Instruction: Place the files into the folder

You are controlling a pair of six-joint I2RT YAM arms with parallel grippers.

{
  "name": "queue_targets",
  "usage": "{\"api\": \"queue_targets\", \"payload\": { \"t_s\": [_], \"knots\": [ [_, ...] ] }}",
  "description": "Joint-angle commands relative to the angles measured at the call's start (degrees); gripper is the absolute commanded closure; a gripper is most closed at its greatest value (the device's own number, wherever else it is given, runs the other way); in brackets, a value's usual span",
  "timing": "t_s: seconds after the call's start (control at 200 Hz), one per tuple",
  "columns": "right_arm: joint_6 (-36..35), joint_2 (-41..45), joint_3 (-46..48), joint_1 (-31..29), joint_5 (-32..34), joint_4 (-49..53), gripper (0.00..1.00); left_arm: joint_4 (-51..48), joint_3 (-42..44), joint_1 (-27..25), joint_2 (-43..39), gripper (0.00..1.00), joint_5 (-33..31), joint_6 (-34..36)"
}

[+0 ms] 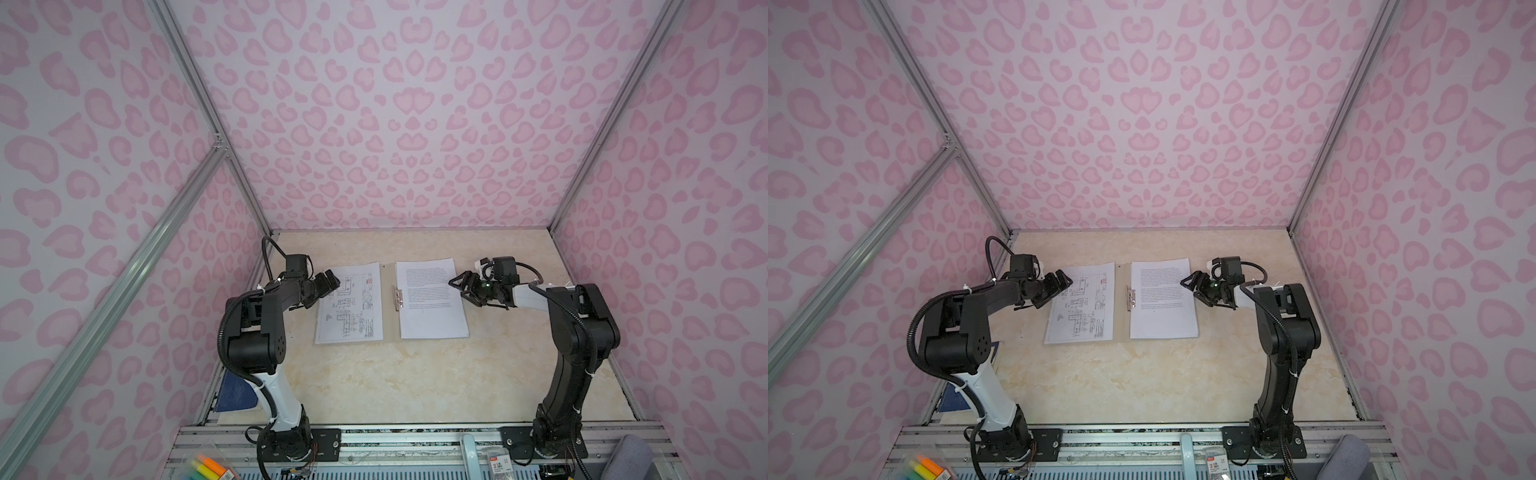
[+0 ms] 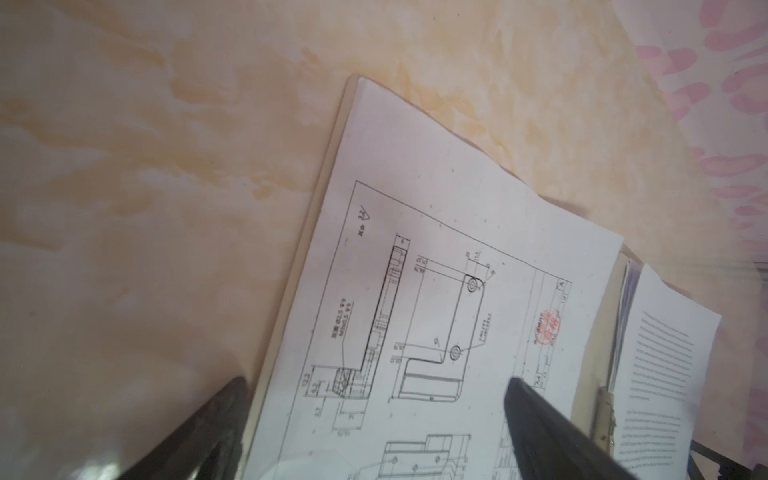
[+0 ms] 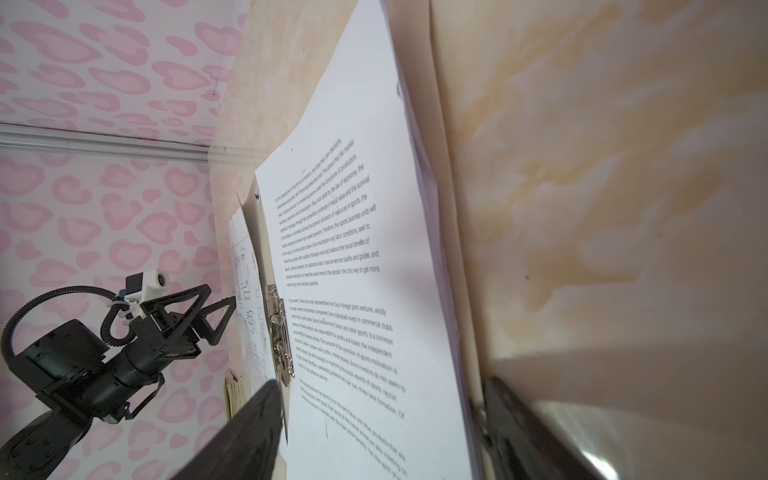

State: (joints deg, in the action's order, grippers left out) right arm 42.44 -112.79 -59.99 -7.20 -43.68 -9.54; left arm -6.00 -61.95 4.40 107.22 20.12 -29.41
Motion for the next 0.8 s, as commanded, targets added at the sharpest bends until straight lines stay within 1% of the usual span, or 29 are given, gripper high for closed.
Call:
{"api": "queue_targets", "payload": {
  "t_s": [0.0,0.075,0.19,0.355,0.44,0.505,0.635,0.705,0.795],
  "knots": [
    [0.86,-1.68,-0.30,-0.37,-0.79,1.67,0.24,-1.86,0.76,0.16,0.45,0.02,10.96,-5.26],
    [1.46,-1.96,-0.60,-0.47,-1.40,0.94,0.24,0.79,0.82,0.43,-0.39,0.02,15.02,-7.52],
    [1.43,-1.82,-0.83,-0.78,-1.35,0.95,0.24,3.85,1.14,0.43,-4.05,0.02,19.26,-10.73],
    [2.21,-2.00,-1.04,-1.14,-2.22,-0.08,0.24,3.83,0.37,0.30,-11.84,0.02,23.02,-12.88],
    [2.39,-1.91,-1.16,-1.49,-2.59,-0.67,0.24,2.98,-0.17,-0.62,-15.58,0.02,24.58,-13.24],
    [2.24,-1.91,-1.33,-1.89,-2.77,-0.67,0.24,1.97,-0.86,-2.49,-17.66,0.02,25.22,-13.43],
    [2.23,-1.93,-1.52,-3.10,-1.89,-0.57,0.23,0.34,-2.64,-8.41,-20.82,0.02,24.67,-13.66],
    [2.92,-2.23,-1.45,-3.80,-1.75,-1.71,0.23,0.43,-3.39,-12.28,-21.82,0.03,22.81,-14.62],
    [3.98,-3.03,-1.92,-4.40,-2.23,-3.44,0.23,0.63,-5.63,-18.54,-20.71,0.02,20.90,-15.41]
  ]
}}
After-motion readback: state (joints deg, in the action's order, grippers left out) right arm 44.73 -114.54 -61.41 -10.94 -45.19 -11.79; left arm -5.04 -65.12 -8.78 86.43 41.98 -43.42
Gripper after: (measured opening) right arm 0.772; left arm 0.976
